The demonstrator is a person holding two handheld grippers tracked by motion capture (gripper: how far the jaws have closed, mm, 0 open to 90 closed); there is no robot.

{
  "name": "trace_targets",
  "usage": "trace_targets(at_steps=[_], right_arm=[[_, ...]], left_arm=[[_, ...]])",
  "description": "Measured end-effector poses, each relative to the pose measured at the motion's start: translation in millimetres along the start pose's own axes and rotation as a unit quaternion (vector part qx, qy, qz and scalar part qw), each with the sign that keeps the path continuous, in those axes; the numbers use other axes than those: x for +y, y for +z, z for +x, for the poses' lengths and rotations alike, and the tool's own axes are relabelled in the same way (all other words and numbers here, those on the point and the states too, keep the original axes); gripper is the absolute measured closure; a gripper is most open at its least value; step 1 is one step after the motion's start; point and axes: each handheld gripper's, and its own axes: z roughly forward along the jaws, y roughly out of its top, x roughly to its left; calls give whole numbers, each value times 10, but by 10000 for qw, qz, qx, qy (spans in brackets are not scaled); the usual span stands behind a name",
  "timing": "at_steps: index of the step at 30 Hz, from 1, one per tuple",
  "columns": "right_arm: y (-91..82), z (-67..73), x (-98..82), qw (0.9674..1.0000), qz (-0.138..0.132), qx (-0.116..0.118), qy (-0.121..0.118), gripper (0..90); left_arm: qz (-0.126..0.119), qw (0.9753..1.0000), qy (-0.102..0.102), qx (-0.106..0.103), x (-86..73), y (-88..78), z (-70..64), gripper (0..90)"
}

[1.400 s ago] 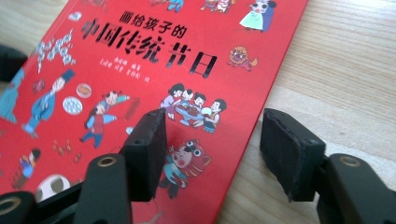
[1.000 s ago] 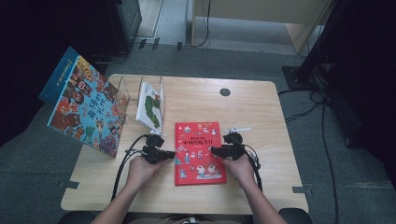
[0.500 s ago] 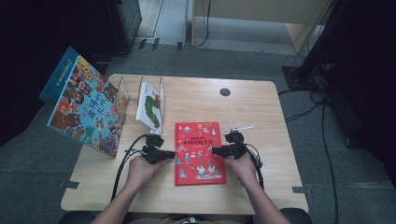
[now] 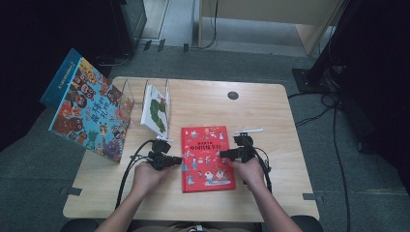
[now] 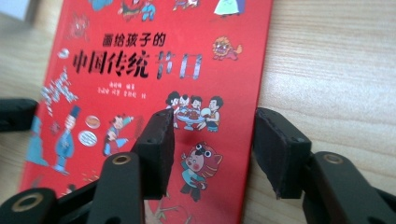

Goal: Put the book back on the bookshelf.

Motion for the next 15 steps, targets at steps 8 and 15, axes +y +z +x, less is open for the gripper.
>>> trace_targets(at_steps=[8, 15], right_arm=[[-34, -57, 9, 9996, 123, 199, 158, 514], [-48, -79, 21, 9992, 187, 277, 201, 518]], left_arm=[[-43, 10000, -35, -6, 0, 7, -1, 900], [-48, 10000, -26, -2, 0, 8, -2, 900]])
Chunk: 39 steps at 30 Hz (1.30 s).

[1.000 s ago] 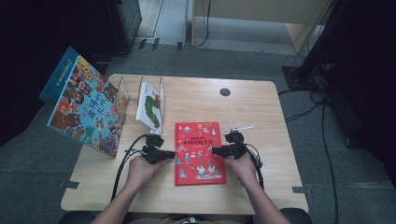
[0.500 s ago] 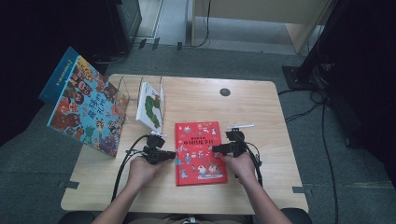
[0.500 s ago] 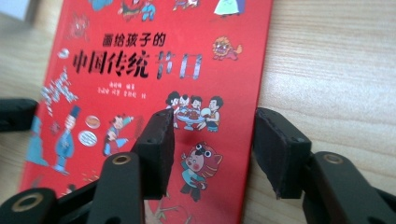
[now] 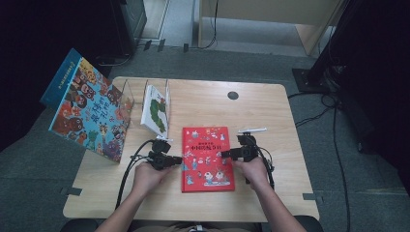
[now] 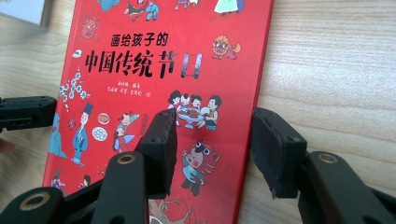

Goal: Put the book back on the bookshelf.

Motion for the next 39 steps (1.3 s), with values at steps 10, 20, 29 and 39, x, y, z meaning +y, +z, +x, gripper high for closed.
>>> trace_targets(at_steps=[10, 20, 29, 39], right_arm=[[-81, 29, 51, 10000, -4, 52, -69, 529], [-221, 111, 107, 9995, -7, 100, -297, 537], [-387, 237, 180, 9987, -15, 212, -455, 541], [-586, 450, 286, 9967, -13, 376, -723, 562]], left_arm=[[-1, 10000, 1, 0, -1, -1, 0, 900], [6, 10000, -19, -15, 2, -1, 5, 896], [59, 10000, -73, -26, 13, -4, 12, 897], [29, 9999, -124, -47, 15, -4, 17, 885]])
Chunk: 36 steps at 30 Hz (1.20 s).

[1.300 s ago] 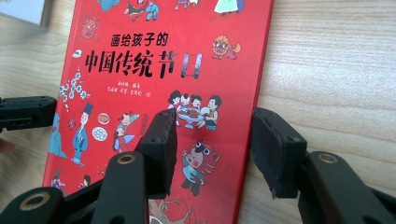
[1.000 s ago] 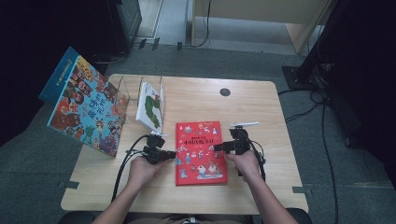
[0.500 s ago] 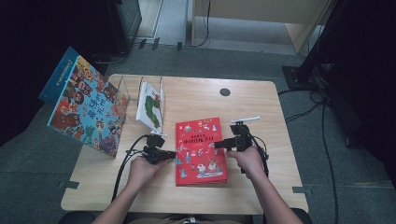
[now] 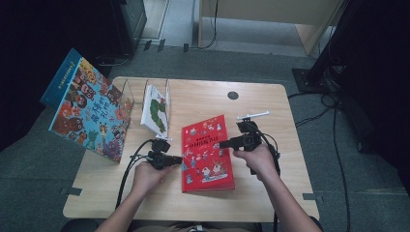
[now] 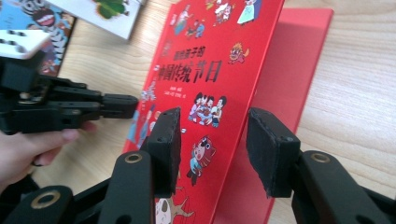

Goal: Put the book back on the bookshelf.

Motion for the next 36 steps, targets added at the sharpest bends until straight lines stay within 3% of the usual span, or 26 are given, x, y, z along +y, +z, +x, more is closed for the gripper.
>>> trace_targets(at_steps=[6, 13, 21, 34, 36], right_arm=[[-79, 136, 92, 9999, 55, 98, -82, 585], [-146, 352, 219, 9990, 194, 150, -369, 604], [-166, 629, 372, 9967, 484, -42, -650, 624], [-131, 891, 536, 9943, 749, -139, -741, 638], [-43, 906, 534, 9924, 995, -180, -700, 625]], left_arm=[[23, 10000, -7, -24, 4, -1, 8, 886], [34, 10000, -41, -53, 3, -6, 15, 877], [27, 10000, -64, -64, 3, -7, 19, 870], [26, 9999, -94, -102, 6, -10, 33, 855], [24, 9999, -93, -108, 7, -10, 36, 855]])
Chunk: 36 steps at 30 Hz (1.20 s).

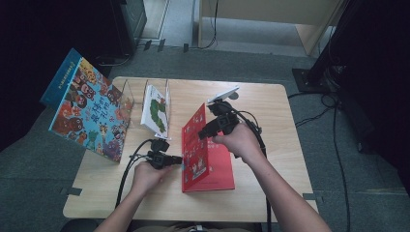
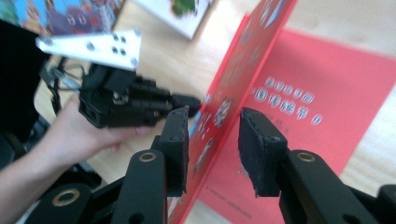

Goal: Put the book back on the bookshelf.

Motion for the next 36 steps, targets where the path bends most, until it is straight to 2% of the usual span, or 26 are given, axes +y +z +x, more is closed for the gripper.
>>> trace_targets(at_steps=[2, 5, 20, 27, 29, 32, 36], right_arm=[[123, 23, 4, 9998, 178, -107, -68, 623], [211, 36, 12, 9998, 189, -63, -90, 628], [388, 61, 127, 9994, 332, -98, -65, 675], [421, 5, 174, 9992, 404, -54, 14, 724], [423, -22, 188, 9991, 428, -26, 65, 745], [425, -48, 204, 9987, 493, -13, 124, 765], [427, -71, 219, 9982, 583, -112, 32, 786]], left_arm=[[-4, 10000, -6, -3, 0, -1, 0, 849], [-8, 10000, -17, -6, 0, 0, -2, 848], [-20, 9999, -102, -64, 7, -13, 16, 791], [8, 9996, -227, -157, 23, -35, 37, 702], [25, 9991, -302, -287, 27, -31, 37, 642], [27, 9993, -274, -269, 26, -31, 31, 633], [-19, 9989, -320, -335, 31, -35, 42, 580]])
